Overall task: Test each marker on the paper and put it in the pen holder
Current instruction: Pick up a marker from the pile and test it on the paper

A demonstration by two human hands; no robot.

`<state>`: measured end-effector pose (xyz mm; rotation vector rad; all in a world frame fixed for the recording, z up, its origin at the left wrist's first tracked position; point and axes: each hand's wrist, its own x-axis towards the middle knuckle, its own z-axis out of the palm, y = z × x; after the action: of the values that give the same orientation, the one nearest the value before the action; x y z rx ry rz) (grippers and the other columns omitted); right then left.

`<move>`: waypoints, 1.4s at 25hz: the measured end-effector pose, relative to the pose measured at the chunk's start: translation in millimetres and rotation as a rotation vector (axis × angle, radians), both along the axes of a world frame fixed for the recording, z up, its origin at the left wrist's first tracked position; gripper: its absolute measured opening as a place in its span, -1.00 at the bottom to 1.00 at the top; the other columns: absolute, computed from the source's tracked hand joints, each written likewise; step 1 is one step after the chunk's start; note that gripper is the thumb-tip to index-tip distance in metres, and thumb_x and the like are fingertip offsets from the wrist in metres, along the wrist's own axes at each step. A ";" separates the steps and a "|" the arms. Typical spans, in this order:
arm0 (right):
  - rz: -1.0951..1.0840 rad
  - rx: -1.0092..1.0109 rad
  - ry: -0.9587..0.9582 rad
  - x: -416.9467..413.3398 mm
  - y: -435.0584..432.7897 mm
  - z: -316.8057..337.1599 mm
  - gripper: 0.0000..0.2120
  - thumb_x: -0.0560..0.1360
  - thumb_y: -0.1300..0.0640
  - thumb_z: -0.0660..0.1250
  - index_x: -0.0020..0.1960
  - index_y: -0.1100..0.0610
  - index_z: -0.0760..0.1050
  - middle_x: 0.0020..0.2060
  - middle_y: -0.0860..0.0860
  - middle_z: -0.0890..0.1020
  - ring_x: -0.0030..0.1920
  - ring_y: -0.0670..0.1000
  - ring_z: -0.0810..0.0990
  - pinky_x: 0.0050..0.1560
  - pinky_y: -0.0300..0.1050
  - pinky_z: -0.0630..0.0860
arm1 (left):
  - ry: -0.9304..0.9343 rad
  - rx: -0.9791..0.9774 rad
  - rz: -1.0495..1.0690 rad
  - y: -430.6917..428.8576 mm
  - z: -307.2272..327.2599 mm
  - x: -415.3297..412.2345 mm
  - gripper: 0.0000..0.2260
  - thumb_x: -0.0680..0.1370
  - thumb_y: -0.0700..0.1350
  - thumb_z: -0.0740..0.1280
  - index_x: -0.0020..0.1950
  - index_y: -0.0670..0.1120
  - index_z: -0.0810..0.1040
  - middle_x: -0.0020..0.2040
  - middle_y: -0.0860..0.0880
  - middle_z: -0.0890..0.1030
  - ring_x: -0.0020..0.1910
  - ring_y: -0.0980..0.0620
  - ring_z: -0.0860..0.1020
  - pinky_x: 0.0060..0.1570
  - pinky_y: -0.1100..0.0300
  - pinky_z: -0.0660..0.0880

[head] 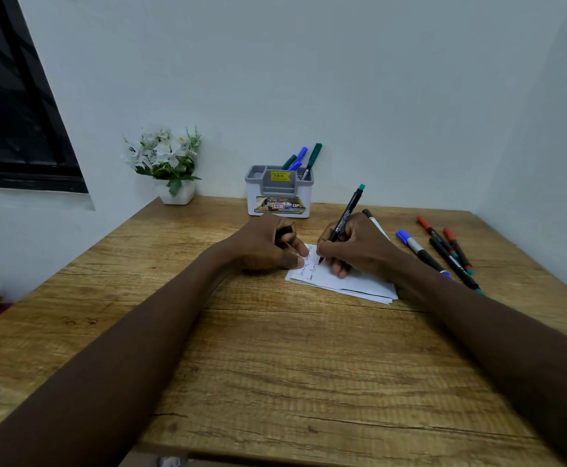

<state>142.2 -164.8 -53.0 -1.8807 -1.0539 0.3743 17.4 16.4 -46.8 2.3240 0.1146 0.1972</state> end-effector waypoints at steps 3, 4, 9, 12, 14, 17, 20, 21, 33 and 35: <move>0.023 0.004 -0.013 -4.0 -0.9 -1.2 -0.85 0.54 0.31 0.39 -0.10 0.43 0.60 -0.48 0.12 0.63 -0.54 0.00 0.57 -0.49 -0.21 0.52 | 0.005 0.011 0.003 1.0 -0.1 1.2 -0.75 0.43 -0.24 0.55 -0.12 -0.22 0.48 -0.07 0.03 0.75 -0.03 0.28 0.67 -0.11 0.34 0.48; 0.046 0.001 -0.023 -5.4 -0.7 -1.2 -0.85 0.54 0.32 0.39 -0.10 0.43 0.59 -0.48 0.13 0.63 -0.54 0.00 0.55 -0.49 -0.21 0.50 | 0.006 0.013 0.003 1.3 0.2 1.6 -0.76 0.43 -0.24 0.55 -0.10 -0.23 0.50 -0.07 0.03 0.75 -0.03 0.28 0.67 -0.11 0.34 0.48; -0.014 0.015 -0.012 3.0 4.0 -3.6 -0.88 0.54 0.28 0.40 -0.10 0.36 0.62 -0.40 0.16 0.68 -0.43 0.09 0.64 -0.41 -0.13 0.59 | -0.001 0.011 -0.003 0.2 0.4 1.9 -0.73 0.42 -0.25 0.55 -0.18 -0.15 0.44 -0.08 0.03 0.75 -0.01 0.24 0.68 -0.10 0.30 0.49; 0.027 0.004 -0.026 -1.4 4.1 -2.8 -0.87 0.54 0.27 0.40 -0.10 0.36 0.63 -0.40 0.17 0.67 -0.45 0.07 0.62 -0.45 -0.16 0.56 | 0.002 0.024 0.004 1.1 0.3 2.3 -0.75 0.43 -0.24 0.55 -0.14 -0.18 0.46 -0.08 0.05 0.75 -0.05 0.28 0.67 -0.13 0.35 0.47; 0.055 -0.010 -0.027 -3.4 3.0 -1.6 -0.83 0.54 0.26 0.42 -0.08 0.39 0.62 -0.41 0.16 0.66 -0.49 0.02 0.59 -0.47 -0.20 0.53 | 0.009 0.029 0.009 1.1 0.5 2.6 -0.76 0.43 -0.23 0.55 -0.13 -0.19 0.48 -0.08 0.07 0.75 -0.06 0.29 0.67 -0.13 0.35 0.46; 0.063 -0.021 -0.006 0.5 1.3 -1.0 -0.84 0.54 0.29 0.42 -0.08 0.43 0.61 -0.44 0.16 0.64 -0.52 0.00 0.56 -0.48 -0.20 0.52 | 0.016 0.029 0.018 1.0 -0.1 3.0 -0.73 0.44 -0.23 0.55 -0.08 -0.32 0.50 -0.06 0.07 0.75 -0.08 0.30 0.66 -0.12 0.34 0.46; 0.022 -0.020 0.011 3.3 0.6 -1.4 -0.89 0.52 0.31 0.41 -0.13 0.37 0.61 -0.45 0.15 0.64 -0.51 0.02 0.58 -0.46 -0.17 0.52 | 0.017 0.035 0.014 2.5 -0.6 2.5 -0.71 0.43 -0.23 0.55 -0.07 -0.33 0.49 -0.04 0.04 0.75 -0.07 0.31 0.66 -0.10 0.31 0.47; 0.012 -0.022 0.003 2.8 0.0 -1.9 -0.90 0.51 0.30 0.41 -0.15 0.33 0.62 -0.47 0.14 0.64 -0.53 0.01 0.56 -0.47 -0.18 0.51 | 0.019 0.043 0.007 2.8 -0.8 2.5 -0.73 0.43 -0.22 0.55 -0.09 -0.30 0.49 -0.04 0.04 0.75 -0.06 0.31 0.66 -0.09 0.29 0.47; 0.028 -0.019 -0.057 -1.0 2.3 -5.0 -0.85 0.53 0.23 0.40 -0.13 0.33 0.64 -0.42 0.19 0.66 -0.49 0.09 0.55 -0.50 -0.19 0.47 | 0.011 0.057 0.004 1.0 0.6 3.0 -0.74 0.43 -0.24 0.54 -0.16 -0.15 0.45 -0.05 0.03 0.75 -0.04 0.29 0.67 -0.12 0.32 0.47; 0.044 -0.026 -0.042 0.4 2.0 -3.9 -0.86 0.53 0.26 0.41 -0.12 0.35 0.64 -0.44 0.17 0.64 -0.51 0.04 0.54 -0.50 -0.20 0.47 | 0.000 0.061 0.006 0.8 0.6 2.7 -0.74 0.43 -0.24 0.55 -0.16 -0.15 0.45 -0.05 0.03 0.75 -0.04 0.30 0.67 -0.14 0.34 0.46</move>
<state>142.7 -162.8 -56.9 -1.8978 -1.1246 0.3770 20.1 17.2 -46.2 2.3847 0.1167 0.2056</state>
